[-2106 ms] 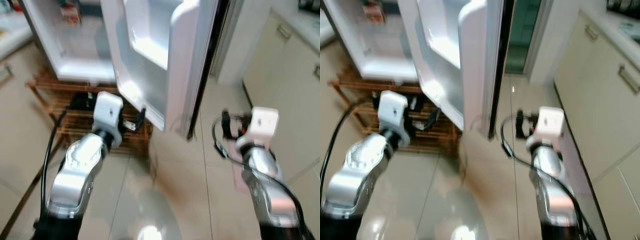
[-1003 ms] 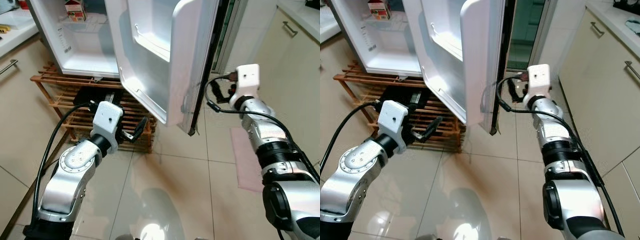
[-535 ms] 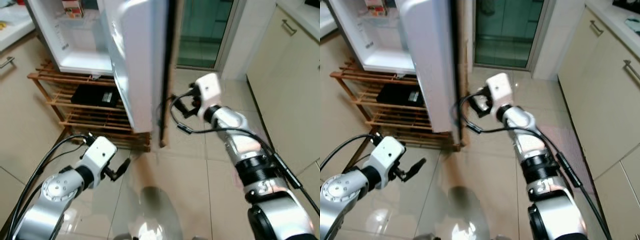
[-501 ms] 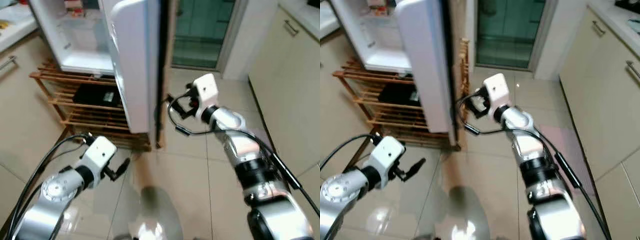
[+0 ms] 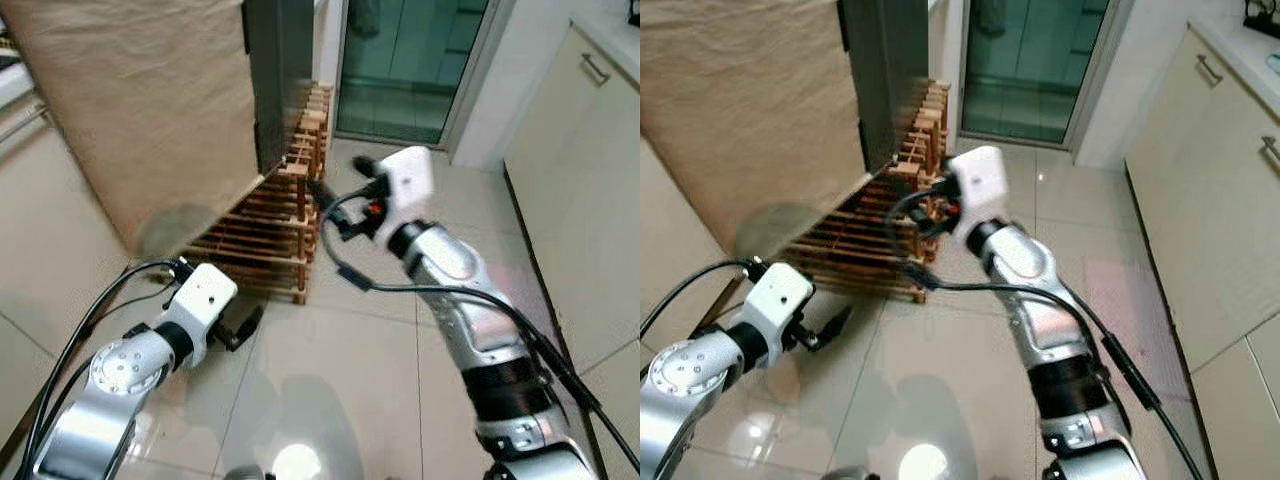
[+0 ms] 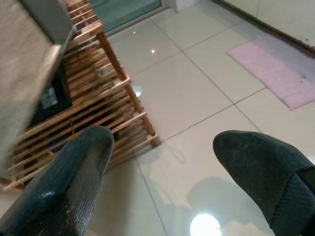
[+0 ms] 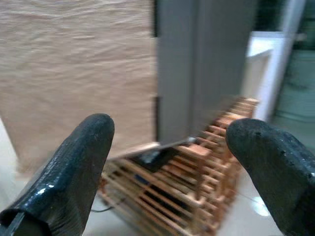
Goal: Restocking fridge
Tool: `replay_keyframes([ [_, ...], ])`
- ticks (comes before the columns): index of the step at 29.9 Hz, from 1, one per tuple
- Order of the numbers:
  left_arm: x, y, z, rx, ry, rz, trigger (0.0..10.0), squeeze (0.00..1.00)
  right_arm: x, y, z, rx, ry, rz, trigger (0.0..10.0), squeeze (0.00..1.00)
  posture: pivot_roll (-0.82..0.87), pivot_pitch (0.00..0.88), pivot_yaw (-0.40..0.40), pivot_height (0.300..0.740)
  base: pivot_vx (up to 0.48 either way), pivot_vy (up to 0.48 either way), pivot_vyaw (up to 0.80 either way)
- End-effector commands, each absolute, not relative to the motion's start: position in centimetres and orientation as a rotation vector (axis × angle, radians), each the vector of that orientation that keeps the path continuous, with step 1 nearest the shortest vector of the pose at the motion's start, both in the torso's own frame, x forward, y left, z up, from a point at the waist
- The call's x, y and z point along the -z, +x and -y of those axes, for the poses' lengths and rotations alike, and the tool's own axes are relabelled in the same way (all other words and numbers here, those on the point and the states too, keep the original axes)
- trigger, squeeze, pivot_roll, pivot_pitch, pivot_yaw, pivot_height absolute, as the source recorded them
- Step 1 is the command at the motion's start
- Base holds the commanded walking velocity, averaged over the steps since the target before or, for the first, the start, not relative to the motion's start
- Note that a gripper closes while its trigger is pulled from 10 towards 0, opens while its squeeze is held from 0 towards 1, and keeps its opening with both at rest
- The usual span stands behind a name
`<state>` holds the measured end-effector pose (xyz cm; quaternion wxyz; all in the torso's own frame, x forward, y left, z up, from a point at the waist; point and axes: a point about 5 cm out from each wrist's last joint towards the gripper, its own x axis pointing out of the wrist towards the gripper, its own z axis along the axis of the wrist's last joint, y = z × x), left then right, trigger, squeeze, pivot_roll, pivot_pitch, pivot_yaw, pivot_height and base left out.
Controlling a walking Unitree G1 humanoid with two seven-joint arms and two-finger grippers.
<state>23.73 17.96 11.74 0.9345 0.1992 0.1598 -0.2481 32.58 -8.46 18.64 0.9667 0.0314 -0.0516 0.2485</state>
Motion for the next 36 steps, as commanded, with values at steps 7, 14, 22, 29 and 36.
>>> replay_keyframes([
  [7, -12.6, 25.4, -17.1, 0.420, 0.386, -0.249, 10.0, 0.00, -17.6, 32.3, 15.2, -0.069, 0.046, 0.084, 10.0, 0.00, 0.04, 0.010, -0.022, 0.740, 0.000, 0.000, 0.00],
  [14, -14.7, 28.1, -15.4, 0.315, 0.309, -0.103, 10.0, 0.00, -14.9, 29.9, 17.0, 0.031, -0.042, -0.004, 10.0, 0.00, 0.03, 0.006, -0.022, 0.740, 0.000, 0.000, 0.00],
  [22, -16.2, 29.7, -12.9, 0.337, 0.190, -0.035, 10.0, 0.00, -13.7, 27.2, 17.5, 0.102, 0.032, -0.053, 10.0, 0.00, 0.00, 0.009, 0.002, 0.740, 0.000, 0.000, -0.05],
  [29, -16.1, 30.1, -12.9, 0.346, 0.193, -0.042, 10.0, 0.00, -12.9, 26.1, 17.5, 0.118, 0.041, -0.099, 10.0, 0.00, 0.00, 0.016, 0.004, 0.740, 0.000, 0.000, -0.69],
  [36, -16.5, 30.2, -13.8, 0.322, 0.208, -0.032, 10.0, 0.00, -12.9, 26.2, 17.0, 0.092, 0.037, -0.115, 10.0, 0.00, 0.01, 0.021, -0.003, 0.740, 0.000, 0.323, -0.79],
])
